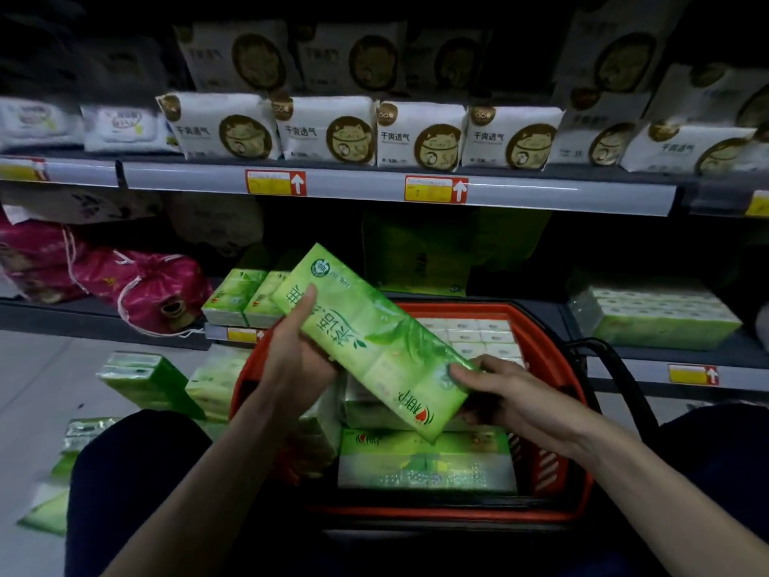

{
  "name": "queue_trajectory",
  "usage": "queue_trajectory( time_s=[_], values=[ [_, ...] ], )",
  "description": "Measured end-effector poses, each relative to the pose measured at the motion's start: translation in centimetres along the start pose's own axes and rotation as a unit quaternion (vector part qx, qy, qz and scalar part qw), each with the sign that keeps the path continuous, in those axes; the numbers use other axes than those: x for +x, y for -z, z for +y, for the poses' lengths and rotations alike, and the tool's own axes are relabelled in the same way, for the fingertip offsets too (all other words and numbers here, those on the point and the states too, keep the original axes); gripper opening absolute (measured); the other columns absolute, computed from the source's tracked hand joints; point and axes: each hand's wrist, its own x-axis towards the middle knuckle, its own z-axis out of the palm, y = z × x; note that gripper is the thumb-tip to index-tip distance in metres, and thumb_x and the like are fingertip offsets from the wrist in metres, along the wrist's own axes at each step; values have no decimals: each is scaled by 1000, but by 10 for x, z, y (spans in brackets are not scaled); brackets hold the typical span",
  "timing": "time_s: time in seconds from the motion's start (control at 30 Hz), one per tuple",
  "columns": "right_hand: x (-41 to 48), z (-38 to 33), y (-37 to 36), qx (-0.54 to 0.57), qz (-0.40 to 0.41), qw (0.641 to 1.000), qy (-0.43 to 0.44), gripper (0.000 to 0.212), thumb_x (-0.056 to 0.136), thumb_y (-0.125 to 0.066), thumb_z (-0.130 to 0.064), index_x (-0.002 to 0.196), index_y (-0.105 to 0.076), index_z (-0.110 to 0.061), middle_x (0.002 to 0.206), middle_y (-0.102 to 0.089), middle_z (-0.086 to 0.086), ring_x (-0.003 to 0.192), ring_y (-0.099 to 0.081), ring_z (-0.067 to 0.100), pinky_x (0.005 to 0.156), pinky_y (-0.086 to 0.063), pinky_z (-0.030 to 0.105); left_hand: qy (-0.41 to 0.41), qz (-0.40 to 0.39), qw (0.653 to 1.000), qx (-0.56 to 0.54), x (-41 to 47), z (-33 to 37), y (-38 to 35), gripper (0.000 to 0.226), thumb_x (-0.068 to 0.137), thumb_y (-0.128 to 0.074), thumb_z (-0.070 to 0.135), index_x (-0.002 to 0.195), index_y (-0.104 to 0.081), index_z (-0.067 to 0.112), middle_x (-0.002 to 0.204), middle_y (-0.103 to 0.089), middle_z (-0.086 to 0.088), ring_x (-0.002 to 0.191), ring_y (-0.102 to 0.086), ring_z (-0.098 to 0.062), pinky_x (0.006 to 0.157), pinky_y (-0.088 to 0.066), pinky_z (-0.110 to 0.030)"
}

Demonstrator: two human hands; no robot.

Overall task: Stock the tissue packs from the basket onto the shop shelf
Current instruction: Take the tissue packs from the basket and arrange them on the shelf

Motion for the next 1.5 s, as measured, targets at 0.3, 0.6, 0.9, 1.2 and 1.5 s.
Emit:
queue_trajectory(
  time_s=[0.3,0.6,0.9,1.2,1.5],
  values=[
    [16,3,-37,-18,-49,999,6,77,77,-93,-38,143,-55,-27,124,-78,3,113,-75,24,80,-61,38,26,24,988,149,8,13,11,53,92,-74,41,135,-65,11,125,-74,-15,115,-71,-34,105,-51,-60],
    [81,-60,-110,44,-32,998,6,38,92,-75,-35,115,-77,-5,103,-81,12,84,-78,20,61,-62,31,51,94,965,239,64,85,27,24,98,-63,31,94,-65,7,64,-75,-5,57,-73,-19,59,-60,-31],
    [218,-97,-197,86,1,996,-16,42,98,-74,-30,124,-71,3,112,-79,21,108,-76,36,97,-61,53,-64,182,912,362,119,144,104,25,98,-66,31,101,-67,7,91,-73,-9,70,-71,-24,62,-59,-33],
    [365,-100,-274,52,27,998,-14,94,78,-80,-63,153,-49,-14,141,-66,8,123,-67,23,106,-52,41,-95,290,936,176,166,156,167,16,100,-63,15,115,-67,11,109,-66,-11,89,-69,-22,50,-58,-27],
    [435,-69,-316,-12,109,993,-48,87,100,-55,-67,164,-27,-16,167,-37,9,149,-42,34,120,-37,51,-163,385,908,11,219,146,197,34,101,-64,17,130,-60,-2,90,-61,3,81,-62,-11,92,-60,-43]
  ],
)
